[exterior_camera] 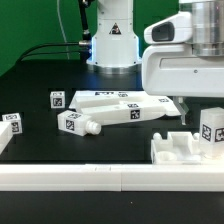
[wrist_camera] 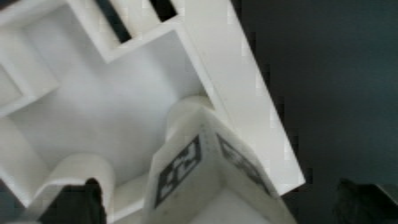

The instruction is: Assemble chair

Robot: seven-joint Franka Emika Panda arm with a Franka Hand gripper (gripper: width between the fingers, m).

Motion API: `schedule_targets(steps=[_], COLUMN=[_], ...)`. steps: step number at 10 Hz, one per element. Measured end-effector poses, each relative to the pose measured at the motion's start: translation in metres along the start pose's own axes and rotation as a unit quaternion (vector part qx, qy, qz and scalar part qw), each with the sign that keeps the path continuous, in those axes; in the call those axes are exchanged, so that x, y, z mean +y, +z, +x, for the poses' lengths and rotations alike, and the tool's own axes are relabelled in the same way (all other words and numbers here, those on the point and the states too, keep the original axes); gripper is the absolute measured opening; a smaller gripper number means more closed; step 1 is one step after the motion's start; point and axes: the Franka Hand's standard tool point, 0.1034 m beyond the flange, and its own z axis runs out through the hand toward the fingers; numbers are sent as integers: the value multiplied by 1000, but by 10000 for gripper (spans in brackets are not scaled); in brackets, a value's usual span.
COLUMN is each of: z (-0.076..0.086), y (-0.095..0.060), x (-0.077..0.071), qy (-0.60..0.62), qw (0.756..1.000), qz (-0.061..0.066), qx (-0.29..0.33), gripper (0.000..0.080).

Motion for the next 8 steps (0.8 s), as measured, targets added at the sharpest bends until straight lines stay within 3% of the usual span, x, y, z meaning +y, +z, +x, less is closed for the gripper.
schedule_targets(steps=[2, 3, 4, 5, 6, 7, 8], z=[1, 1, 2, 2, 2, 1, 1], y=[0, -2, -3, -2, -1, -1, -1], x=[1, 0, 0, 1, 1, 1, 1], qy=[-80, -247, -285, -267, -255, -225, -199], qw=[997, 969, 958, 964, 967, 974, 980], qz=[-2, -22, -23, -23, -23, -22, -22], qx=[0, 7, 8, 7, 7, 8, 8], gripper=[649, 649, 649, 649, 540, 368, 368])
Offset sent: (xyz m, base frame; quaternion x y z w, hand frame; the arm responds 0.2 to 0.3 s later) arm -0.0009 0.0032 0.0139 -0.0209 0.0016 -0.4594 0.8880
